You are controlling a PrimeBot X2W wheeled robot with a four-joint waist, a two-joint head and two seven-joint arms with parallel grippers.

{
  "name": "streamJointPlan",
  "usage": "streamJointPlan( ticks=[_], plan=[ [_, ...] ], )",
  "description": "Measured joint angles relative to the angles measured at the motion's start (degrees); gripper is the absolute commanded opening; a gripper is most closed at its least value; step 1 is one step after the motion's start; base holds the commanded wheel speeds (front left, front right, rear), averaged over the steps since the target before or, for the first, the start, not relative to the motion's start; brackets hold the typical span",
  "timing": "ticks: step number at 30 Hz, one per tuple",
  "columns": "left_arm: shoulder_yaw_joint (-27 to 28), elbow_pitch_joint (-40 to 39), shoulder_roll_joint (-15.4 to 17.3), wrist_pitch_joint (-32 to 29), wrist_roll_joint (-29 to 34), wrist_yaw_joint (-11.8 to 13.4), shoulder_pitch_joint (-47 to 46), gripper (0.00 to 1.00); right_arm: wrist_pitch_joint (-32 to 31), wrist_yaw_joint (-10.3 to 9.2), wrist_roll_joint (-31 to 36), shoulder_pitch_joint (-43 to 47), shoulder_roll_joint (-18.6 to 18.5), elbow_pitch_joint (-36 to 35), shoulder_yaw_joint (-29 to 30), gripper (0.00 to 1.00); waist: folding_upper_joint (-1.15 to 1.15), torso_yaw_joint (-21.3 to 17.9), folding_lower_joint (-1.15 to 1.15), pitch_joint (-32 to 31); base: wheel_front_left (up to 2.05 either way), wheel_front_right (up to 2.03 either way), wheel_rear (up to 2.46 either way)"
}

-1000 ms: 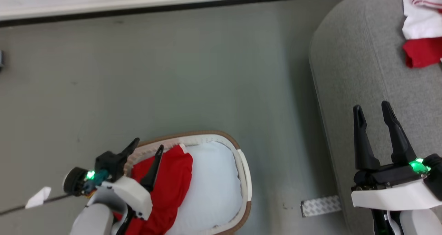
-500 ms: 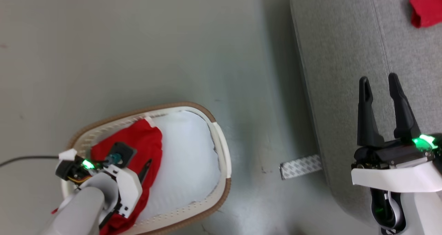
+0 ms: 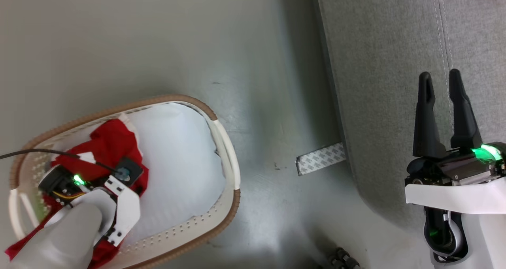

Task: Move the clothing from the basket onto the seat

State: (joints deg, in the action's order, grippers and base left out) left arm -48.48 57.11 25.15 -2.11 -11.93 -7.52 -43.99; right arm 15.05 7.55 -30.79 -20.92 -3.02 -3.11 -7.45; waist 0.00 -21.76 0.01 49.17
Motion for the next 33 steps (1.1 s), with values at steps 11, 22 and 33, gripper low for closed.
streamJointPlan(
  ticks=[11, 22, 33],
  plan=[
    [-7.31, 3.36, -0.7, -1.99, -3.97, 0.08, -3.32, 0.0, -0.01, 0.01, -0.96, -0.38, 0.01, 0.71, -0.34, 1.0, 0.0, -1.47, -0.01, 0.72, 0.0, 0.0, 0.0],
    [-7.44, 6.6, -7.02, 6.47, -8.89, 0.07, 1.4, 0.0, -0.01, 0.01, 2.68, 0.99, 0.12, 3.82, 0.38, 1.0, 0.0, 0.72, -0.01, -9.09, 0.0, 0.0, 0.0],
    [-2.43, 3.55, -14.28, 16.45, -17.35, 0.04, 6.21, 0.0, 0.0, 0.01, 7.53, 5.93, -1.08, 6.95, 1.78, 1.0, 0.0, 6.78, -0.02, -25.42, 0.0, 0.0, 0.0]
  ],
)
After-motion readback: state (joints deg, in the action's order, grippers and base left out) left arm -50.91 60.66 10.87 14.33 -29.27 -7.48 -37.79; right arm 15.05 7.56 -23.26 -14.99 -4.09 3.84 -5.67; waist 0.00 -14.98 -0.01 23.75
